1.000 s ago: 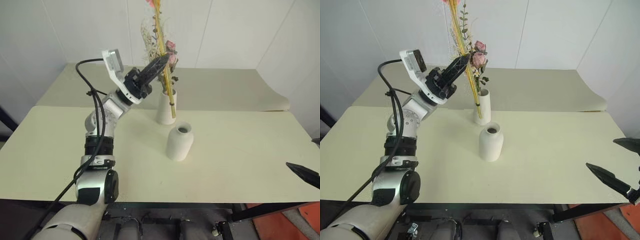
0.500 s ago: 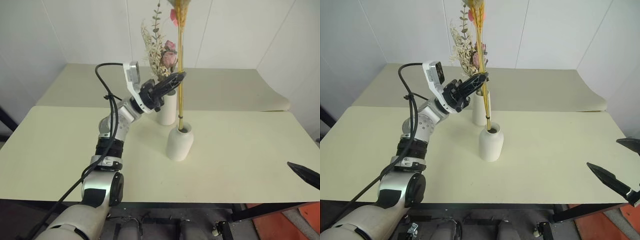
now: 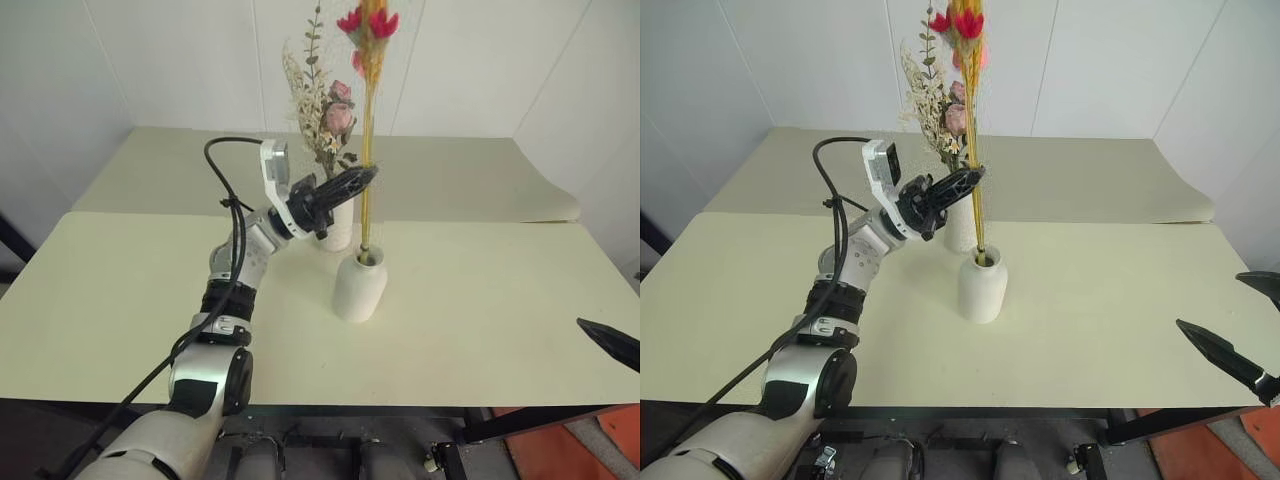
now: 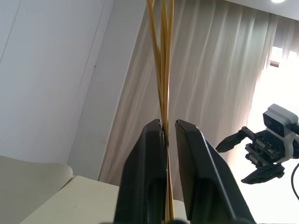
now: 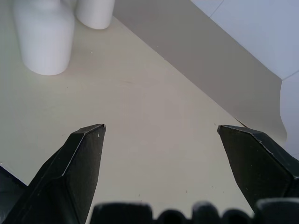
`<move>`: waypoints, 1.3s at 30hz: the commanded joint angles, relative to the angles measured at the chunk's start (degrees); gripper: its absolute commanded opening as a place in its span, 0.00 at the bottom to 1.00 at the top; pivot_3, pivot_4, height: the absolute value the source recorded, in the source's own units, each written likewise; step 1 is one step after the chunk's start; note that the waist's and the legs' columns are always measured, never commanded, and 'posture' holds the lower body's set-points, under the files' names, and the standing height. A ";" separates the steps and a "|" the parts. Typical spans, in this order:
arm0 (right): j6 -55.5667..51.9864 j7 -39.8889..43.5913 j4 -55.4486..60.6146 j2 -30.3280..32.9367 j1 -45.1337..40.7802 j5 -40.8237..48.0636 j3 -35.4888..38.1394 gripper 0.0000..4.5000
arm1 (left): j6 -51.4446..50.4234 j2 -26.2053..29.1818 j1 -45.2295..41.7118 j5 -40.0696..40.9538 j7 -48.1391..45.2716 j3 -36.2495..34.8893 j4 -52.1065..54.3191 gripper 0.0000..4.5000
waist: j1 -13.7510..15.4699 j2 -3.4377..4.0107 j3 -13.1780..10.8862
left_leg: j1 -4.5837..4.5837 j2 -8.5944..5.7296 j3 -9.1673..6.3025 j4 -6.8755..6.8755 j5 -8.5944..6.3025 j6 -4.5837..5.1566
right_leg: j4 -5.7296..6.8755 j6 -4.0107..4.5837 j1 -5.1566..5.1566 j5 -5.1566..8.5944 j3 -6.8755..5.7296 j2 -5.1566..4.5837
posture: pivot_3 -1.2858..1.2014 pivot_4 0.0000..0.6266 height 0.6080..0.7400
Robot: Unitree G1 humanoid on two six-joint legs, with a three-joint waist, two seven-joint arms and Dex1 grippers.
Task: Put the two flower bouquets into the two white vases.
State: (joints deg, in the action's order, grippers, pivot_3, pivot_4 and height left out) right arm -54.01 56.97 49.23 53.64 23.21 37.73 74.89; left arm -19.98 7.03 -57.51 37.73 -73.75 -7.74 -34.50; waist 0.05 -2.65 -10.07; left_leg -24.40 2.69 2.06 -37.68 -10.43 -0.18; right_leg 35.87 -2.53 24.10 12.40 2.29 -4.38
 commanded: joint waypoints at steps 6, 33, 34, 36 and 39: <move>2.96 -0.45 -0.27 -0.55 0.94 -0.03 0.31 1.00 | 1.51 8.92 0.74 -11.80 -2.78 9.70 5.08 0.76 | -0.08 0.01 0.01 | 0.02 0.00 0.00 0.01 0.00 0.00 | 0.00 0.00 0.00 0.00 0.01 0.00 | 0.52 0.24 1.00; 17.18 3.21 -18.75 7.48 -7.44 -6.31 -17.55 1.00 | 0.84 52.38 15.58 -8.78 -11.20 -8.40 21.97 0.83 | -0.49 0.04 0.00 | 0.08 0.10 0.09 0.26 0.00 -0.01 | -0.03 0.29 0.08 0.17 -0.04 -0.04 | 0.52 0.24 1.00; 18.19 4.16 -19.05 7.27 -7.38 -6.53 -18.03 1.00 | 0.75 52.87 16.55 -8.44 -10.67 -9.47 22.62 0.83 | -0.48 0.03 0.00 | 0.08 0.12 0.09 0.26 0.00 -0.01 | -0.03 0.29 0.10 0.17 -0.04 -0.03 | 0.52 0.24 1.00; 19.57 4.77 -20.13 7.24 -7.68 -7.25 -19.40 1.00 | -1.03 54.10 19.00 -7.63 -9.05 -11.82 24.67 0.83 | -0.55 0.03 0.00 | 0.08 0.13 0.09 0.30 0.00 -0.01 | -0.03 0.30 0.11 0.17 -0.05 -0.02 | 0.52 0.24 1.00; 20.31 3.46 -22.37 8.38 -10.39 -7.78 -22.56 1.00 | -3.68 55.85 23.33 -5.66 -8.14 -15.34 28.28 0.83 | -0.81 0.03 0.00 | 0.08 0.14 0.13 0.32 0.00 -0.01 | -0.04 0.29 0.13 0.17 -0.03 -0.02 | 0.52 0.24 1.00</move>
State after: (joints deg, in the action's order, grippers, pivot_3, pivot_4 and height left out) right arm -35.32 61.10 27.88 60.65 14.09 30.45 52.36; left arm -22.41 61.14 -34.75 29.94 -82.50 -19.75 -9.53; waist -0.76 -2.62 -10.07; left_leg -24.30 2.83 2.20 -37.36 -10.43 -0.19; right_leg 35.84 -2.24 24.24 12.57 2.27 -4.41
